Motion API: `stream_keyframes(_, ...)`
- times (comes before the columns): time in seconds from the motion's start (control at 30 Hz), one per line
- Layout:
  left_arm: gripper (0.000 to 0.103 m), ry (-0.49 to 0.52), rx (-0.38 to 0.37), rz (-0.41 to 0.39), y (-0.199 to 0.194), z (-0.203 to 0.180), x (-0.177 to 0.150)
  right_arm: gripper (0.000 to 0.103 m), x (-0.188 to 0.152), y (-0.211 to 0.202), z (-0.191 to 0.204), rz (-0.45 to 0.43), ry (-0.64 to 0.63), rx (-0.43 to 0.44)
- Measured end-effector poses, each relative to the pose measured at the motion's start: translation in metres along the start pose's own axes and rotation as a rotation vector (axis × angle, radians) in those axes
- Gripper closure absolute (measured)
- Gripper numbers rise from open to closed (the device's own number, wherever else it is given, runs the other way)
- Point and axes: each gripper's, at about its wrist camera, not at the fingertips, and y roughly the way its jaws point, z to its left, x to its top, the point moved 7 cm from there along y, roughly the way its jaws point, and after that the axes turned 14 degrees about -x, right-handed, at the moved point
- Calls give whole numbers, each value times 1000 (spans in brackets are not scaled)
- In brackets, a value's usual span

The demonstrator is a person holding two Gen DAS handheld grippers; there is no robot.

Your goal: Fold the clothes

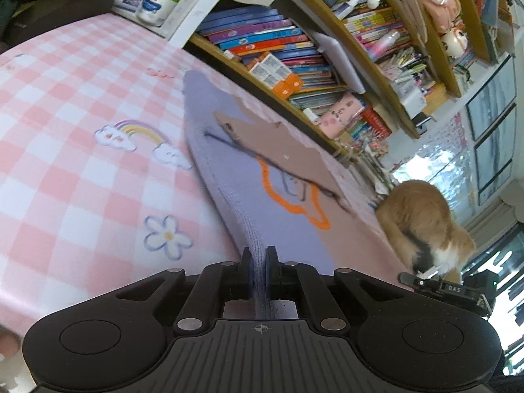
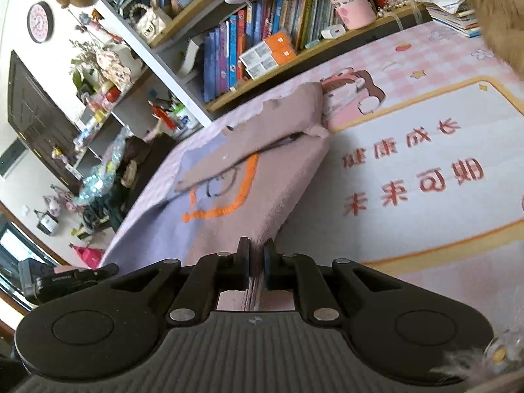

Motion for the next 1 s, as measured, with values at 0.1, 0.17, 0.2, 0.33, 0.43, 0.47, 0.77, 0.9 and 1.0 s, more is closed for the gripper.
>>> stream_keyframes(0.1, 98, 2, 12, -1, -3, 2, -4, 96, -10, 4, -5, 20, 8, -22)
stream_keyframes(0.17, 98, 8, 23, 3, -4, 3, -6, 96, -14, 7, -9, 31, 16, -32)
stream_keyframes(0.2, 98, 9, 27, 6, -5, 4, -6, 95, -16, 8, -11, 37, 21, -34)
stream_keyframes(0.33, 96, -7, 41, 14, -4, 11, -10, 91, -20, 11, -18, 50, 36, -32)
stream_keyframes(0.43, 95, -18, 41, 16, -4, 15, -13, 91, -22, 13, -21, 55, 37, -32)
stream_keyframes(0.47, 95, -20, 40, 16, -5, 16, -13, 91, -23, 14, -22, 57, 40, -30)
stream_keyframes(0.77, 94, -36, 17, 19, -3, 19, -16, 90, -27, 21, -11, 76, 35, 24)
stream_keyframes(0.9, 94, -47, 7, 13, -1, 21, -15, 92, -27, 22, -11, 77, 42, 32)
stream_keyframes(1.0, 93, -41, 11, 13, 1, 20, -14, 94, -28, 22, -12, 75, 44, 31)
